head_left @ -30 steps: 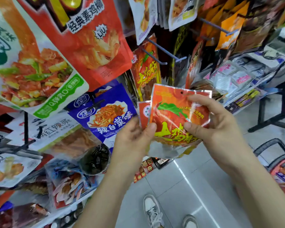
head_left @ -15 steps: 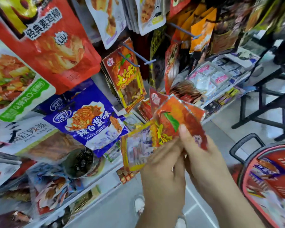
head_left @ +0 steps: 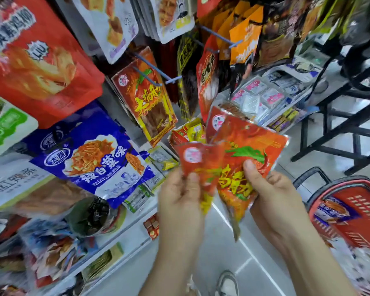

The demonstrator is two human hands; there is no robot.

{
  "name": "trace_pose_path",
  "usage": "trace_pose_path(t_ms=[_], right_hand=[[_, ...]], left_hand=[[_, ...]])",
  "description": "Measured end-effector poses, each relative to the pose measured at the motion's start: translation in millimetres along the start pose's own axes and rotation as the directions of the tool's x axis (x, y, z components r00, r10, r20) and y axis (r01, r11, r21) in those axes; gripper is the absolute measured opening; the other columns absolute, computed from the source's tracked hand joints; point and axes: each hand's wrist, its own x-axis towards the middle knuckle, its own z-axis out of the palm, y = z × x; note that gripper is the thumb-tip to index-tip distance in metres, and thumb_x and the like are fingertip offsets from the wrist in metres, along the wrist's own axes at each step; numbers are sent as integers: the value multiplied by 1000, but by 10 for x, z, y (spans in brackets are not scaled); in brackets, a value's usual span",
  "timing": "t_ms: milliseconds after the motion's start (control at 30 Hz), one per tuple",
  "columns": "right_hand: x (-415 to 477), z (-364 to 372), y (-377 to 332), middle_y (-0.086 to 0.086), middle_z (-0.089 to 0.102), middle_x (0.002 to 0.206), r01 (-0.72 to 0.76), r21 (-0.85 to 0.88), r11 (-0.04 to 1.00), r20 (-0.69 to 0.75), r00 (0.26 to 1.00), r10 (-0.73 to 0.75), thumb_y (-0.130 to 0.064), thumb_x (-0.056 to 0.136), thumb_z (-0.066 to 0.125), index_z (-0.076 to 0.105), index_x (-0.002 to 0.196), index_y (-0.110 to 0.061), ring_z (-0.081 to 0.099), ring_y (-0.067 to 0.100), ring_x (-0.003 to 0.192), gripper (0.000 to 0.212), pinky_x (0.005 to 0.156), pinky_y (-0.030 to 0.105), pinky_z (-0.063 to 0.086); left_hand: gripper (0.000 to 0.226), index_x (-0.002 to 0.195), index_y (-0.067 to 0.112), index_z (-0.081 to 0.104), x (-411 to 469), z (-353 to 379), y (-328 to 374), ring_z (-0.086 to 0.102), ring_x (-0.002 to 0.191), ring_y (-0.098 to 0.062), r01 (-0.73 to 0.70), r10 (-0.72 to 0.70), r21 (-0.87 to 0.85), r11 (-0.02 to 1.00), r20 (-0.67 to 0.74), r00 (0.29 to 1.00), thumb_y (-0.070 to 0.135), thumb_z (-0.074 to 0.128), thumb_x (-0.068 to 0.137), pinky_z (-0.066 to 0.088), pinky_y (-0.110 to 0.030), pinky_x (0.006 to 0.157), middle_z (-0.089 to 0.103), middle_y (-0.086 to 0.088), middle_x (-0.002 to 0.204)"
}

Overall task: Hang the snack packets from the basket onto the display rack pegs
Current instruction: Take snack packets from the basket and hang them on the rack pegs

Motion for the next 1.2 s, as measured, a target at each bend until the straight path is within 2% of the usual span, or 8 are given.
trace_pose_path(t_ms=[133, 267, 367, 500, 667, 867, 1000, 1200], right_hand=[[80, -101, -179, 19, 75, 89, -25, -7, 1000, -121, 992, 24, -25, 80, 61, 72, 91, -3, 71, 27, 72, 27, 72, 40, 59], [173, -158, -279, 13, 76, 80, 6, -86, 996, -106, 994, -15, -19, 86, 58, 69, 88, -5, 73, 22, 66, 17, 55, 32, 58], [279, -157, -323, 7, 76, 81, 60, -201, 978, -77, 994, -76, -10, 88, 59, 69, 89, -10, 73, 19, 70, 10, 60, 31, 60], [390, -103, -392, 3, 77, 80, 95, -349, 932, -1, 995, -102, 3, 89, 60, 68, 90, -12, 73, 18, 69, 17, 63, 30, 61], [494, 55, -345, 3, 75, 72, 137, -393, 909, 140, 986, -88, -4, 85, 67, 70, 79, -10, 68, 14, 61, 9, 63, 30, 59], [634, 270, -288, 6, 76, 76, 152, -420, 895, 297, 955, -23, -27, 82, 63, 73, 84, -10, 69, 13, 61, 20, 59, 29, 59], [860, 406, -281, 16, 75, 83, 202, -489, 848, 308, 950, -48, -33, 81, 66, 74, 84, -7, 64, 22, 68, 28, 65, 46, 55], [1197, 725, -230, 12, 76, 86, 139, -428, 893, 234, 972, -39, -15, 88, 66, 73, 89, -3, 68, 18, 68, 14, 65, 33, 58]], left_hand=[[34, 91, 24, 67, 133, -344, 154, 69, 74, -7, -138, 156, 124, 983, -146, 977, 0, 43, 98, 56, -21, 61, 73, 11, 80], [43, 70, 36, 72, 166, -406, 155, 64, 57, -7, -52, 35, 189, 981, 92, 995, 6, 53, 93, 56, -30, 51, 69, 12, 65], [21, 74, 41, 72, 203, -375, 72, 59, 64, -3, -139, 45, 363, 921, 254, 966, 26, 61, 84, 50, -24, 66, 67, 15, 67], [27, 68, 29, 71, 223, -286, 84, 49, 55, -2, -217, 88, 423, 880, 305, 948, 54, 70, 78, 39, -21, 55, 58, 3, 56], [63, 46, 12, 30, 308, -250, 95, 22, 46, -7, -234, 153, 456, 858, 208, 966, 39, 80, 73, 20, -21, 46, 21, 6, 48], [28, 81, 17, 52, 446, -293, 26, 30, 40, -12, -65, 54, 286, 956, 47, 997, 9, 79, 77, 31, -17, 44, 31, -3, 46], [45, 116, 34, 60, 583, -308, 122, 71, 75, -35, 53, -52, 114, 992, -11, 999, 35, 74, 73, 58, -49, 73, 72, -18, 78], [19, 82, 16, 73, 962, -226, 315, 72, 76, -35, 30, -28, 41, 999, -61, 998, 29, 63, 91, 60, -47, 66, 75, -10, 77]])
